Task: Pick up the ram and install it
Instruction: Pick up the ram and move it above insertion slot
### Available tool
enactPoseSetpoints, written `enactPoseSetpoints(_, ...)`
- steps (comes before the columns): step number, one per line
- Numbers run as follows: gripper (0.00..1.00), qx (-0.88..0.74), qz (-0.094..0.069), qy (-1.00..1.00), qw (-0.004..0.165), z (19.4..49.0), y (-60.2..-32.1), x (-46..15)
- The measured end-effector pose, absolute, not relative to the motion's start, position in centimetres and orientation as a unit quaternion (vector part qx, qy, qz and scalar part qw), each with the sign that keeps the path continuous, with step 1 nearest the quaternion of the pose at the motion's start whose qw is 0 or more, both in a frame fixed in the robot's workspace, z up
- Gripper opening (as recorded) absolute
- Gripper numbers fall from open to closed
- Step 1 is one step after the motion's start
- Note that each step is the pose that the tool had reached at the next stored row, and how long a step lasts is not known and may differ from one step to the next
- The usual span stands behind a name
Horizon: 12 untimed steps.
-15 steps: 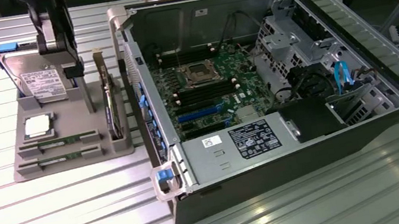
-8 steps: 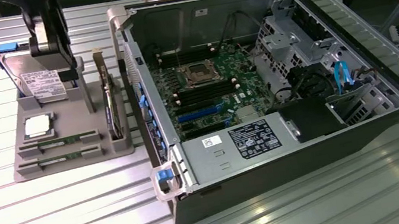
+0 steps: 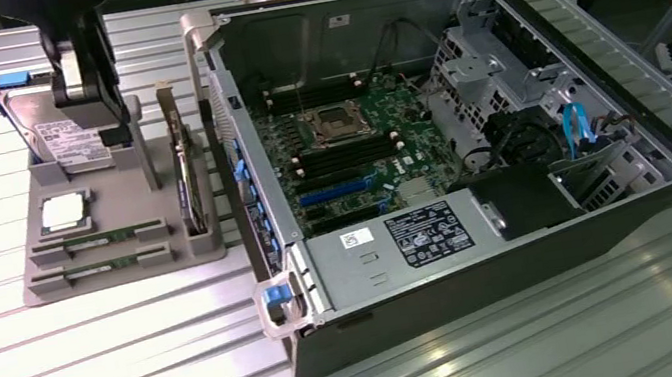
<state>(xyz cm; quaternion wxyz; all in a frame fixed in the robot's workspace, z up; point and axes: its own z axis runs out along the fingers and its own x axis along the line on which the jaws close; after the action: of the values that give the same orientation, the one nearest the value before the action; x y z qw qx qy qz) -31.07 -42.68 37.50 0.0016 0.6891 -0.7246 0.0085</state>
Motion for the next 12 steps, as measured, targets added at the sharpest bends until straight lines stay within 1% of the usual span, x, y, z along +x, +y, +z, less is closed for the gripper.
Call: enactPoseSetpoints(12,0.29,0.690,0.009,-0.724,0.002,36.2,-42.8,-31.1)
